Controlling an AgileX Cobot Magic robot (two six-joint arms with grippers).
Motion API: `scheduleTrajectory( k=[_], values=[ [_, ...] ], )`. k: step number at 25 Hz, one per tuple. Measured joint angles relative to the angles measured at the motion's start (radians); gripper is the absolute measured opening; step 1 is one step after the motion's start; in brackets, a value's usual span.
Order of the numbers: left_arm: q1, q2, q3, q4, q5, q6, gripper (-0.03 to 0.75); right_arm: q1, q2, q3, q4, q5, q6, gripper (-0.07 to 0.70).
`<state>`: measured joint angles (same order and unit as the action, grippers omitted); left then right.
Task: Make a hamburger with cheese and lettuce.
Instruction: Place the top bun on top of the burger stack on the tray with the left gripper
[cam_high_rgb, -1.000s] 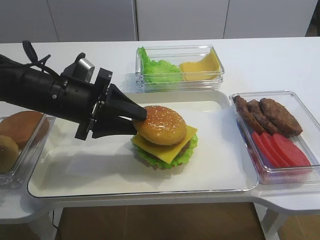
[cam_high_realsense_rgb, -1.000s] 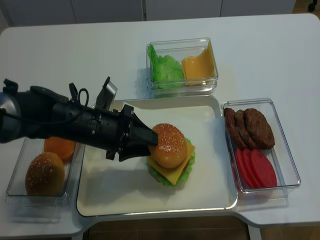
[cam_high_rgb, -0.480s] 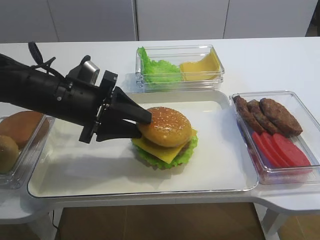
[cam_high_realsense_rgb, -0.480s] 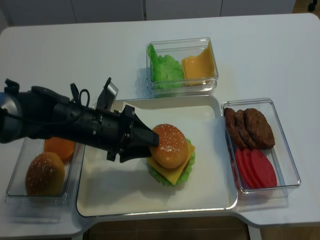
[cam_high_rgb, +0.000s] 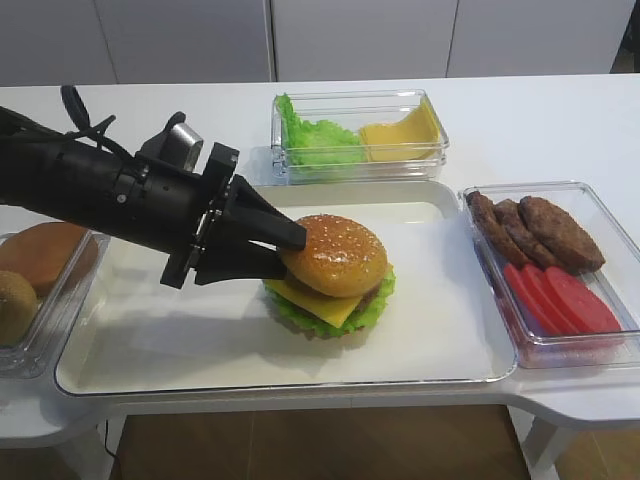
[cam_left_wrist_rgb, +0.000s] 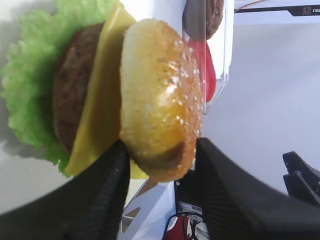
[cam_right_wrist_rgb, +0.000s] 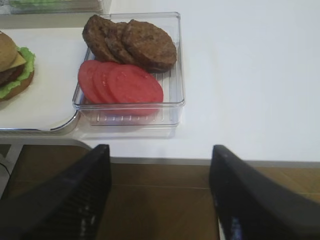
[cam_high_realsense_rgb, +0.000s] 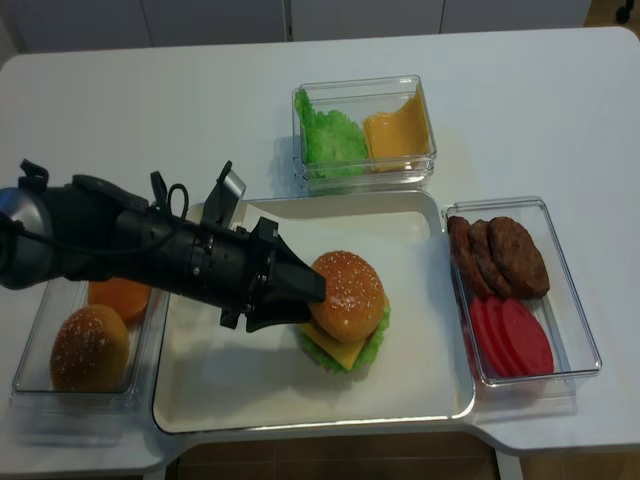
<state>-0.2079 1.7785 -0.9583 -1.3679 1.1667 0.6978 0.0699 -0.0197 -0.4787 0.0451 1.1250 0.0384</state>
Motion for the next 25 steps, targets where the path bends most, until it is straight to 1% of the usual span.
scheduleTrajectory(
  k=[7, 10, 14, 18, 21, 25],
  values=[
    [0.000, 0.000, 0.000, 0.000, 0.000, 0.000, 0.329, 0.000, 0.000, 0.000, 0.000, 0.000, 0.000, 0.468],
    [0.008, 0.000, 0.000, 0.000, 0.000, 0.000, 0.372, 0.000, 0.000, 0.000, 0.000, 0.000, 0.000, 0.468],
    [0.048, 0.000, 0.000, 0.000, 0.002, -0.004, 0.438, 0.000, 0.000, 0.000, 0.000, 0.000, 0.000, 0.468],
    [0.059, 0.000, 0.000, 0.000, 0.000, -0.004, 0.482, 0.000, 0.000, 0.000, 0.000, 0.000, 0.000, 0.468],
    [0.059, 0.000, 0.000, 0.000, 0.000, -0.004, 0.504, 0.000, 0.000, 0.000, 0.000, 0.000, 0.000, 0.468],
    [0.077, 0.000, 0.000, 0.000, 0.002, -0.001, 0.508, 0.000, 0.000, 0.000, 0.000, 0.000, 0.002, 0.468]
  ],
)
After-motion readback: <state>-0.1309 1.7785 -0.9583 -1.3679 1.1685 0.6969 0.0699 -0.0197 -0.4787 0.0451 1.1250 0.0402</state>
